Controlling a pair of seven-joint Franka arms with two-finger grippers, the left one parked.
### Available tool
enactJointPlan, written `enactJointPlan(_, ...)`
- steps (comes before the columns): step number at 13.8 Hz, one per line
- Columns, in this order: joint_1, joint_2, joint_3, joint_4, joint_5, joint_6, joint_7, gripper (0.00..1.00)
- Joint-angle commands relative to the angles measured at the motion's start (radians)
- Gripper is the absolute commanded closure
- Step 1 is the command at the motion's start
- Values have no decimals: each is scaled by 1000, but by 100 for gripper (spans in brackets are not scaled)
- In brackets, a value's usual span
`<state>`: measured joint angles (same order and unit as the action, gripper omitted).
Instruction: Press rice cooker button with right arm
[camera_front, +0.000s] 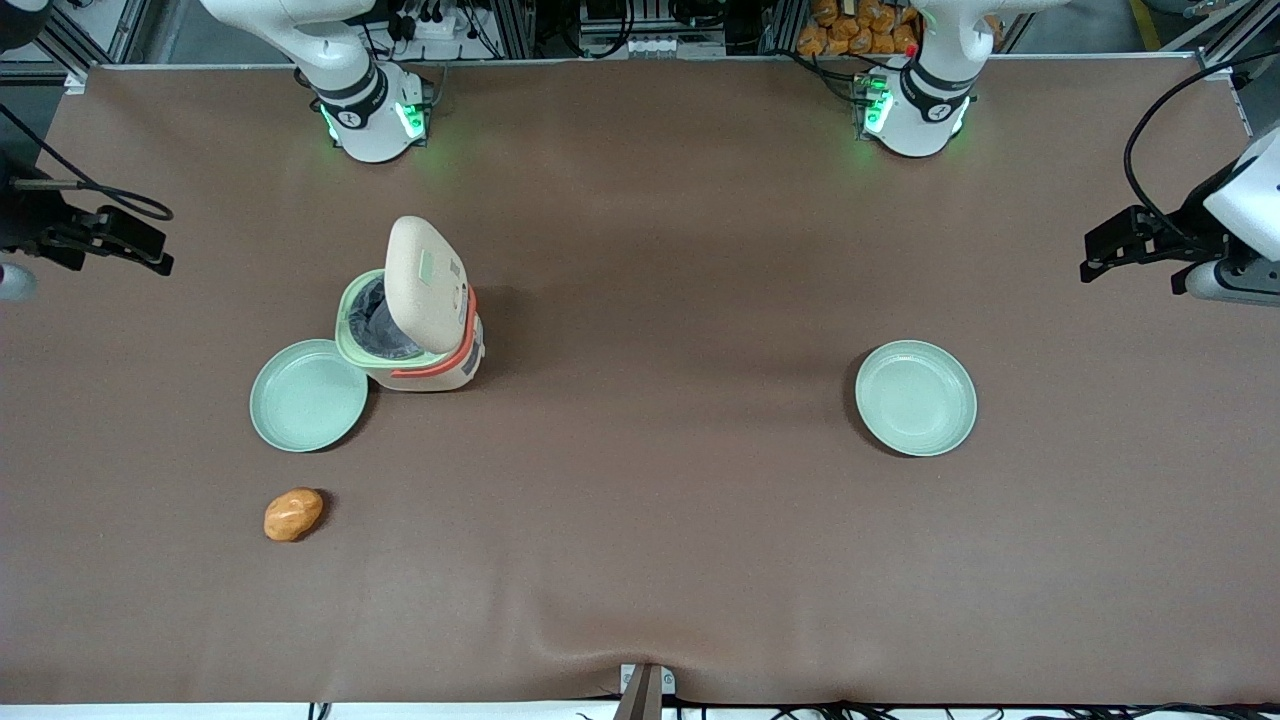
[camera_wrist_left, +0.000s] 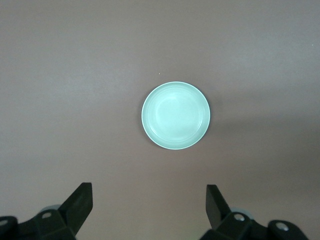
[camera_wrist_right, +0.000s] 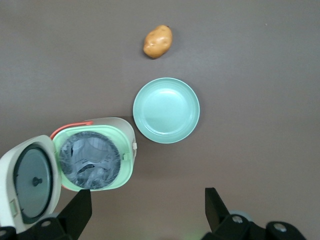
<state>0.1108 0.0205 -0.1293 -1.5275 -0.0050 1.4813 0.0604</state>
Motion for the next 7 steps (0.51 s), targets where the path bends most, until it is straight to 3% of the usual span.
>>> enactJointPlan(1, -5, -19, 0, -29, -21, 13, -11, 0)
enactJointPlan(7, -5, -14, 0, -48, -15, 19, -11, 0)
